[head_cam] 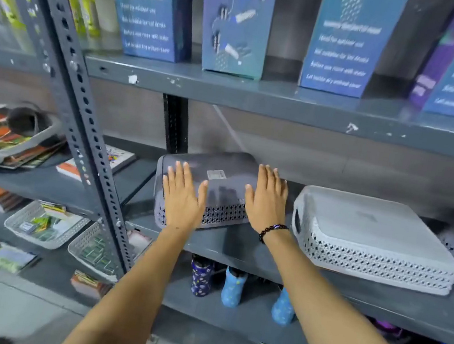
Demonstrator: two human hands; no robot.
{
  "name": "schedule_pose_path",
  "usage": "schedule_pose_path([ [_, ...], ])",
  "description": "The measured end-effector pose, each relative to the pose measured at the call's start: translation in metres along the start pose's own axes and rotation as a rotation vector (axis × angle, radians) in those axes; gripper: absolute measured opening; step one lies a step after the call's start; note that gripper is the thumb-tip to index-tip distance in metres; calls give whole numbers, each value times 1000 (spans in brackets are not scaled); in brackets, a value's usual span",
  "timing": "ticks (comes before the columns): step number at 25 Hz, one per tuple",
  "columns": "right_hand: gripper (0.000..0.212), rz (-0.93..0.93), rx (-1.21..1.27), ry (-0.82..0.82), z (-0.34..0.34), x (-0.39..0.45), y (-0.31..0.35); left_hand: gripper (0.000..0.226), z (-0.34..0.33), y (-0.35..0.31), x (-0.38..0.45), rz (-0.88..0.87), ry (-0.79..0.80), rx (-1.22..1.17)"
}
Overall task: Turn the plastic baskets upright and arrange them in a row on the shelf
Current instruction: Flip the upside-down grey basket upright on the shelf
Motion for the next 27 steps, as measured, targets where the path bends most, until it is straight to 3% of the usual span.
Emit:
schedule_pose_path([
  [3, 54, -52, -40, 88, -26, 36, 0, 69, -4, 24, 34, 172, -67, 46],
  [7, 58, -141, -13, 238, -61, 83, -5, 69, -9, 50, 81, 398, -32, 42],
  [10, 61, -214, 12, 351, -77, 104, -7, 71, -13, 63, 101, 604, 37, -48],
  [16, 60, -424, 126, 557, -99, 123, -9, 65, -12, 69, 121, 944, -41, -201],
  [22, 61, -643, 320, 616, -107, 128, -12, 62, -12, 71, 121, 987, 15, -274],
  [27, 54, -738, 464, 530, -101, 119, -13, 62, -1, 70, 127, 902, -7, -319],
])
Point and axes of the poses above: each hand's wrist, its own x-axis towards the middle knuckle, its own z-axis out of the back of the hand, y = z × x, the point moved 2 cm from there along x, towards the middle knuckle, and after that the axes turned 14 degrees about -x, right-handed, at the moved point
